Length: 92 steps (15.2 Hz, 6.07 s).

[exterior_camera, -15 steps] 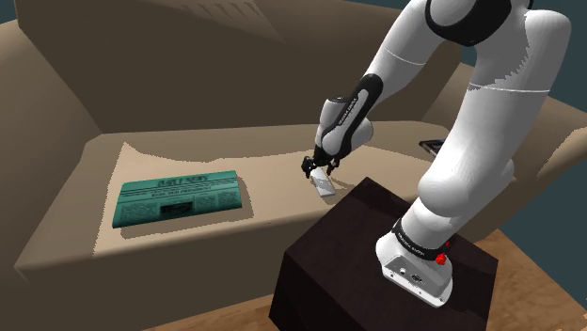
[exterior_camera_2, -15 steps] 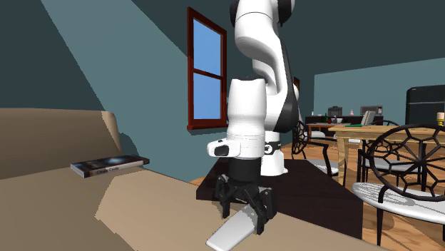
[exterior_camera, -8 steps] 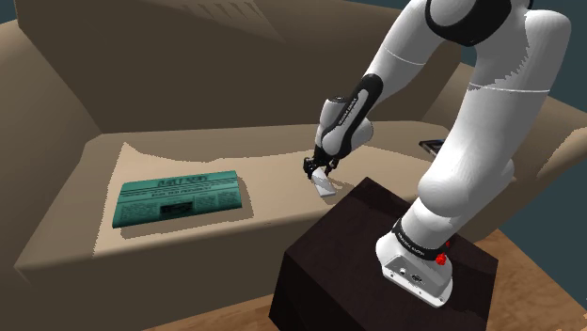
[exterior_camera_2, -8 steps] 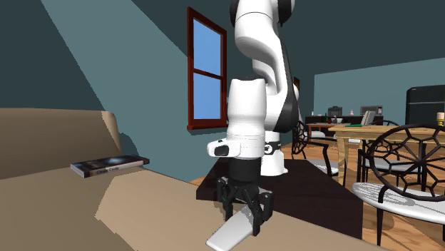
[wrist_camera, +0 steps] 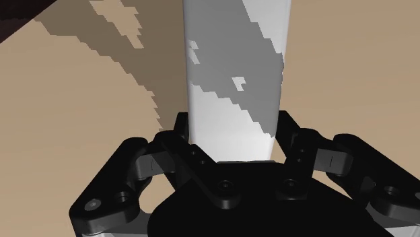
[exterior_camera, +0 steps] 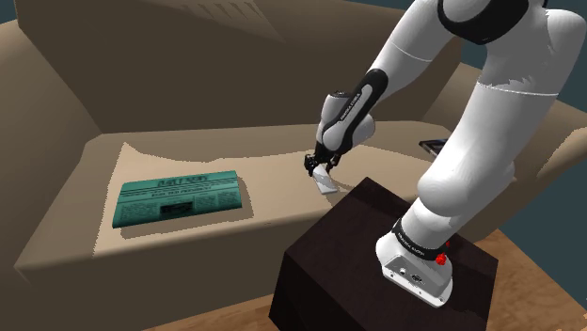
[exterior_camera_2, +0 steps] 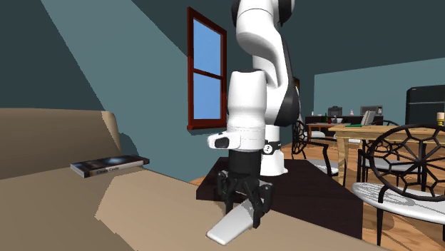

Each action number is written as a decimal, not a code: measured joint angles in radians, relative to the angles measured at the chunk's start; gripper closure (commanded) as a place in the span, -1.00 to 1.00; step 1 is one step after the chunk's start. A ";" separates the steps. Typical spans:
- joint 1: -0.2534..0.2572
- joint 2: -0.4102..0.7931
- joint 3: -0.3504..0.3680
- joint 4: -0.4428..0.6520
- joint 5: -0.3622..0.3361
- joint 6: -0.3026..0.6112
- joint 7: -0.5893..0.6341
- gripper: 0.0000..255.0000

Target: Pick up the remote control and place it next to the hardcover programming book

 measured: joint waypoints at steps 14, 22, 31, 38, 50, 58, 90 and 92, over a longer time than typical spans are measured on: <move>-0.015 -0.242 0.039 -0.017 0.102 -0.223 -0.080 1.00; -0.056 -0.350 -0.017 -0.038 0.112 -0.307 -0.187 1.00; -0.189 -0.340 -0.187 -0.033 0.072 -0.291 -0.454 1.00; -0.280 -0.260 -0.315 0.048 0.090 -0.285 -0.688 1.00; -0.432 -0.063 -0.442 0.317 0.241 -0.365 -1.091 1.00; -0.574 0.113 -0.455 0.567 0.354 -0.457 -1.313 1.00; -0.641 0.271 -0.408 0.638 0.445 -0.382 -1.396 -1.00; -0.628 0.231 -0.425 0.635 0.422 -0.416 -1.381 -1.00</move>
